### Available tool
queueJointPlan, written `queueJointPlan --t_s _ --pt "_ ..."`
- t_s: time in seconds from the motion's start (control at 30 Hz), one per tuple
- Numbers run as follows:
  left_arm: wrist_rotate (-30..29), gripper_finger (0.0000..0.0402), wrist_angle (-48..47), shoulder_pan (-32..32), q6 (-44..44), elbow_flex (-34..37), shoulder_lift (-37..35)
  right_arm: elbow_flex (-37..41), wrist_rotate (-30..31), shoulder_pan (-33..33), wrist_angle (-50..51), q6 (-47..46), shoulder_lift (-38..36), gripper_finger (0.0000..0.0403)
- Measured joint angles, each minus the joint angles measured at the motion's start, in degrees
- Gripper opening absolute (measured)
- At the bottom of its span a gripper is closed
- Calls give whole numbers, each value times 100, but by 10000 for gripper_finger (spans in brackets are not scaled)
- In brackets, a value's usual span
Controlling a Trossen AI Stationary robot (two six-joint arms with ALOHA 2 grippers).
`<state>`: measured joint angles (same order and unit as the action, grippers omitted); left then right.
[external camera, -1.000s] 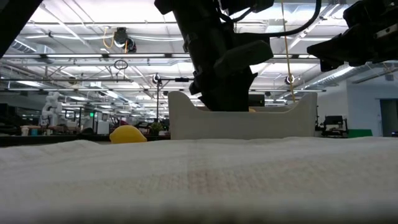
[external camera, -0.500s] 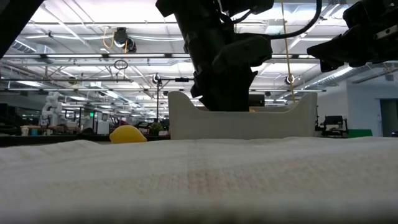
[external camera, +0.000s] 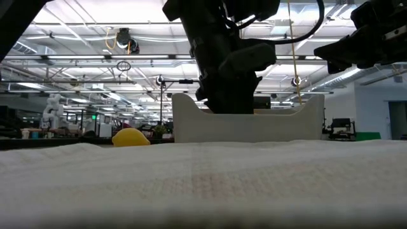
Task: Pick and placing Produce into tupperware
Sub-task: Put the yellow banana into the gray bin
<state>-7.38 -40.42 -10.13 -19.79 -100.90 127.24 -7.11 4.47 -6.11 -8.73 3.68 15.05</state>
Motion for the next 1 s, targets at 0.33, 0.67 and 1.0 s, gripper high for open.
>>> queueJointPlan --t_s 0.33,0.67,1.0 --pt "142 150 -5 -11 22 0 -2 0 0 1 -2 0 0 0" --pt "283 150 -4 -11 42 0 -2 0 0 0 -2 0 0 0" --pt "15 150 -5 -47 204 0 -9 0 0 0 -2 0 0 0"
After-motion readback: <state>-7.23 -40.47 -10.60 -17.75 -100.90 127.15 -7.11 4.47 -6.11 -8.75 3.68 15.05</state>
